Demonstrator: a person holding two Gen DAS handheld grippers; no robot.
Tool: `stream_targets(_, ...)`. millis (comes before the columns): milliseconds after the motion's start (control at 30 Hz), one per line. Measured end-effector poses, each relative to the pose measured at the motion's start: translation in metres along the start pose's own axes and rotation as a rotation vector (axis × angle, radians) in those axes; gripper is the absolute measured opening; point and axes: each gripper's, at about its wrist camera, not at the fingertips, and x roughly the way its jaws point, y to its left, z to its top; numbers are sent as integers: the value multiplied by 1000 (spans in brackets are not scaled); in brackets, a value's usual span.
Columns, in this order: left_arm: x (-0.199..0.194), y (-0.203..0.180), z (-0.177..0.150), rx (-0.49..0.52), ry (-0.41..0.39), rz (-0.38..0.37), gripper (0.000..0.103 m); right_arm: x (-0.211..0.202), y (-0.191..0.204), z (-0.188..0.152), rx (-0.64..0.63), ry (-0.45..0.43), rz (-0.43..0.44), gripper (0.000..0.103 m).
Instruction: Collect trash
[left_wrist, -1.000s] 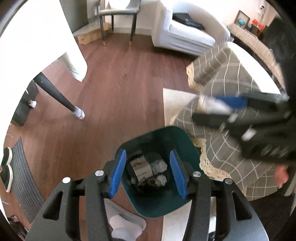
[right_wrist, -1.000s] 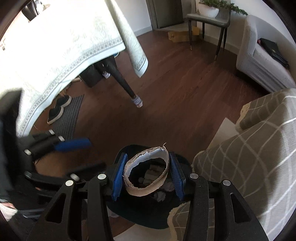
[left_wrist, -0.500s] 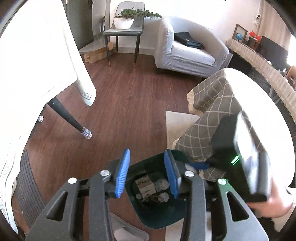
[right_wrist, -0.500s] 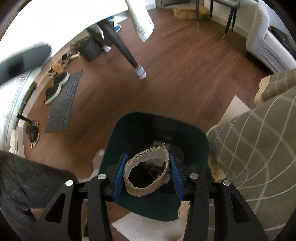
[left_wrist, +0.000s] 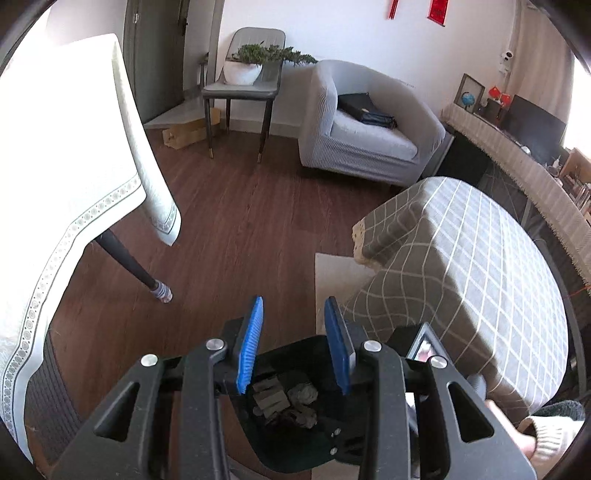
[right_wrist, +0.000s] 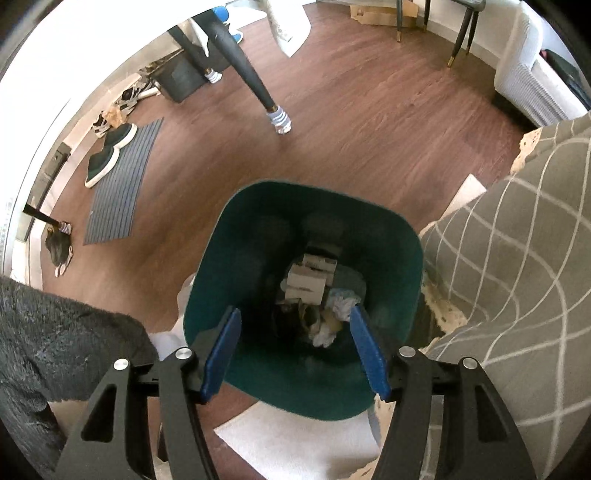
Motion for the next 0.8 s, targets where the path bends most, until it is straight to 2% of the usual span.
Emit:
stream_targets(133, -7, -6, 6, 18, -26, 4, 36, -3, 5, -6, -6, 2, 6, 61)
stream_targets(200, -11, -6, 10, 11, -34, -1, 36, -11, 9, -5, -17, -17, 4, 57)
stream_targets(300, -19, -9, 17, 20, -63, 41, 36, -30, 13, -4, -16, -67, 0, 53)
stream_targets(400, -32, -9, 21, -2, -95, 48, 36, -56, 19, -6, -15, -147, -29, 53)
stream_targets(467, -46, -11, 17, -8, -115, 45, 40, -75, 23, -9, -15, -200, -35, 53)
stream_targets(533, -59, -15, 7, 7, -132, 81, 46, -95, 28, -13, -12, -253, -53, 53)
stream_targets(667, -83, -22, -17, 28, -120, 113, 50, -133, 35, -23, -9, -350, -69, 53)
stream_targets(800, -105, -31, -36, 50, -122, 121, 64, -169, 39, -43, 26, -438, -102, 53)
